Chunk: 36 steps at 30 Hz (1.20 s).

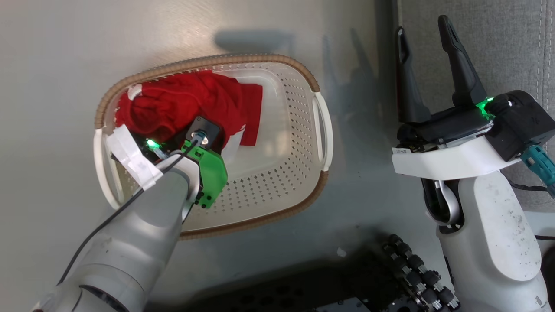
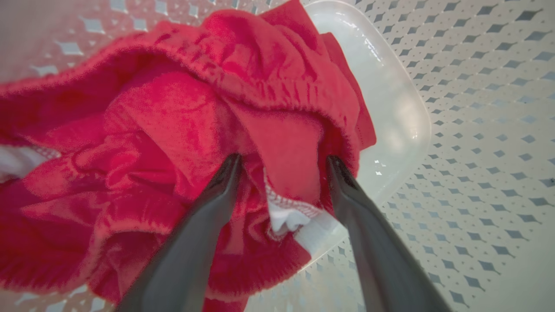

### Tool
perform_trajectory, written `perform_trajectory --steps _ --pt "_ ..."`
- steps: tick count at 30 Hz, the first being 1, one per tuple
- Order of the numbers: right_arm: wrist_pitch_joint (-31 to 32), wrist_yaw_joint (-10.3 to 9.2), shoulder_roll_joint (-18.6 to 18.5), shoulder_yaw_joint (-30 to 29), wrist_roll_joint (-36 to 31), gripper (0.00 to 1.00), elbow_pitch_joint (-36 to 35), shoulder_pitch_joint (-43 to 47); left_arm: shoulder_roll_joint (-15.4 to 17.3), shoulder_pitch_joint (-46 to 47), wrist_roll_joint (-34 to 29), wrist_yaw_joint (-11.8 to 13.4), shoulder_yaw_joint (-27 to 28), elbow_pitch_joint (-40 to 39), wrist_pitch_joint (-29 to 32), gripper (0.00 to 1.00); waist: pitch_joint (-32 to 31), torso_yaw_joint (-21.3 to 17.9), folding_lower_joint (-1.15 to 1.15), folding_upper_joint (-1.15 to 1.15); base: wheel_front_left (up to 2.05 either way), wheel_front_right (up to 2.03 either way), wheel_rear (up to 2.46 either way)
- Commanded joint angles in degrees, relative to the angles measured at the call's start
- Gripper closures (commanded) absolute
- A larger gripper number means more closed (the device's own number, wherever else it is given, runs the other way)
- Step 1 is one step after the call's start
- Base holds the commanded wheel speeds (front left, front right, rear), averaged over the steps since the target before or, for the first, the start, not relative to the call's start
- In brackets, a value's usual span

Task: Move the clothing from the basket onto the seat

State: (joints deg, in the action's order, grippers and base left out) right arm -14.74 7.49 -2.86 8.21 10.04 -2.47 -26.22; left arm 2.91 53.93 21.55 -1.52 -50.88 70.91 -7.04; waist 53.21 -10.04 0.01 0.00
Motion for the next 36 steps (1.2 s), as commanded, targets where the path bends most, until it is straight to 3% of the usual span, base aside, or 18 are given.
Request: perform_trajectory --steps 1,13,14,15,25,36 --pt "-0.44 0.0 -0.05 0.23 0.49 0.0 -0.14 -0.99 0.96 1.47 0.23 0.16 -0.03 0.73 0.46 0.0 2.29 -2.1 -0.01 0.0 0.0 0.0 0.0" --pt "-0.48 0.0 -0.07 1.98 2.79 0.0 -1.49 -1.52 4.13 4.37 1.02 2.16 0.09 2.62 3.31 0.0 5.48 -4.77 -0.01 0.0 0.0 0.0 0.0" --pt "-0.48 0.0 -0.07 1.89 2.67 0.0 -1.57 -1.55 4.38 4.53 1.16 2.28 0.1 2.66 3.4 0.44 5.57 -4.93 -0.01 0.0 0.0 0.0 0.0" --pt "-0.47 0.0 -0.07 1.83 2.42 0.0 -1.64 -1.59 4.54 4.68 1.01 2.28 -0.1 2.69 3.42 1.0 5.63 -5.0 -0.01 0.0 0.0 0.0 0.0" --pt "-0.48 0.0 -0.07 2.29 1.18 0.0 -0.8 -1.74 4.41 3.71 1.94 1.09 -0.15 2.77 1.68 1.0 3.18 -4.24 -0.01 0.0 0.0 0.0 0.0" --pt "-0.49 0.0 -0.11 2.53 0.36 0.0 2.11 0.7 1.93 -0.52 5.04 -0.25 1.26 2.12 -5.65 1.0 -5.81 -0.82 -0.01 0.0 0.0 0.0 0.0"
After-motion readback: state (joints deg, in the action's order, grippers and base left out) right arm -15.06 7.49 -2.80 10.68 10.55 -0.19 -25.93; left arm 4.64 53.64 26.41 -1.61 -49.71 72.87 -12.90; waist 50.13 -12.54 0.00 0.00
